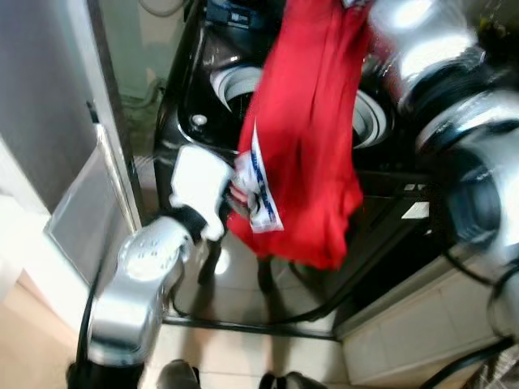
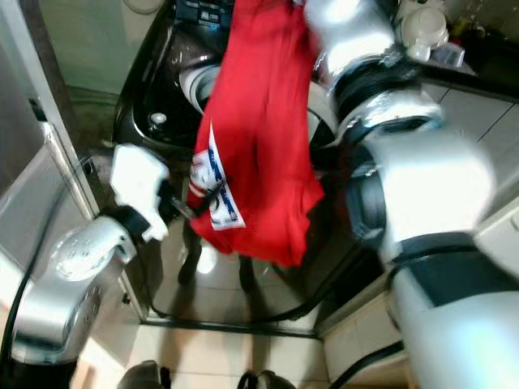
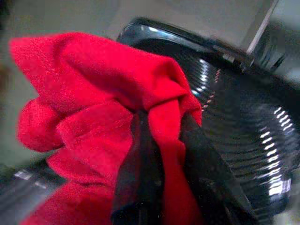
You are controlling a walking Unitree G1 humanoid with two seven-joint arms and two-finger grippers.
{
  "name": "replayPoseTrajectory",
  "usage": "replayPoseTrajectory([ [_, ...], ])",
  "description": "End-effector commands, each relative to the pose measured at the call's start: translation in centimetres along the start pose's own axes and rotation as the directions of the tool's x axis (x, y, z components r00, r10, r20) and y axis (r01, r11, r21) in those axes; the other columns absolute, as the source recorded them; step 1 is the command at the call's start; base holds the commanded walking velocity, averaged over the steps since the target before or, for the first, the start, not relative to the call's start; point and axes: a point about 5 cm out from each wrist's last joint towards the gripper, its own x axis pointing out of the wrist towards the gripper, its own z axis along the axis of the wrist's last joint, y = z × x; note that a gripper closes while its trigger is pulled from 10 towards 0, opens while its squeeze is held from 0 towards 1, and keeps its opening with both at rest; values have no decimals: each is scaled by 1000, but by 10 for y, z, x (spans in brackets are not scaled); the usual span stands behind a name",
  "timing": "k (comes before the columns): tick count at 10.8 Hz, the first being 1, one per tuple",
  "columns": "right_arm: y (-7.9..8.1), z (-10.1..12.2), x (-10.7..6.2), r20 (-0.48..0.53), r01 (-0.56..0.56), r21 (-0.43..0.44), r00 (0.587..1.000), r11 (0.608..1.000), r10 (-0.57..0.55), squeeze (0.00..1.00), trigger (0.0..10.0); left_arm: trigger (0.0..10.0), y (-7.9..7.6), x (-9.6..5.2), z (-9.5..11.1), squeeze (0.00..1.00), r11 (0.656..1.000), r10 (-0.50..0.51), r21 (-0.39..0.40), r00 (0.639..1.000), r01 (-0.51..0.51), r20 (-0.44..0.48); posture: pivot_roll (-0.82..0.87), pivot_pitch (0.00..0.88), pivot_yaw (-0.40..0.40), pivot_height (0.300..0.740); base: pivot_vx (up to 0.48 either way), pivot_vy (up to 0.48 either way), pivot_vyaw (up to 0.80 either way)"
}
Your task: Clothes washing
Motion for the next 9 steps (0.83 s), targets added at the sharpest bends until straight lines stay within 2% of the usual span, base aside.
replayPoseTrajectory([
  [1, -13, 14, 0, 39, 4, 61, 999, 998, -7, 0, 10000, 10000, -2, 3, 0, 0, 999, -54, -5, 999, 54, 4, 95, 0, -123, 740, 0, 0, 0],
  [2, -26, 11, -4, 25, -64, 169, 998, 984, 61, 0, 10000, 10000, 15, 7, -1, 0, 999, -43, 26, 999, 43, 0, 72, 0, -117, 740, 0, 0, 0],
  [4, -57, -3, -20, 39, -127, 298, 992, 946, 121, 0, 10000, 10000, 20, 1, 7, 0, 999, -40, 15, 999, 39, 26, 29, 0, -102, 740, 0, 0, 0],
  [5, -77, -2, -32, 101, -182, 374, 983, 909, 155, 0, 10000, 10000, 22, -7, 13, 0, 999, 11, 36, 999, -13, 51, 16, 0, -94, 740, 0, 0, 0],
  [6, -84, -14, -52, 99, -226, 297, 974, 928, 205, 0, 10000, 10000, 26, -12, 21, 0, 984, 161, 59, 981, -168, 105, 7, 0, -89, 740, 0, 0, 0],
  [7, -80, -18, -73, 125, -265, 309, 963, 913, 237, 0, 10000, 10000, 25, -14, 24, 0, 966, 257, 6, 955, -260, 147, -13, 0, -76, 740, 0, 0, 0],
  [8, -71, -22, -99, 171, -322, 339, 945, 884, 278, 0, 10000, 10000, 21, -13, 26, 0, 947, 319, -21, 930, -321, 181, -18, 0, -71, 740, 0, 0, 0],
  [9, -60, -32, -118, 163, -351, 332, 936, 875, 313, 0, 10000, 10000, 17, -11, 27, 0, 945, 322, -9, 927, -327, 191, -39, 0, -61, 740, 0, 0, 0],
])
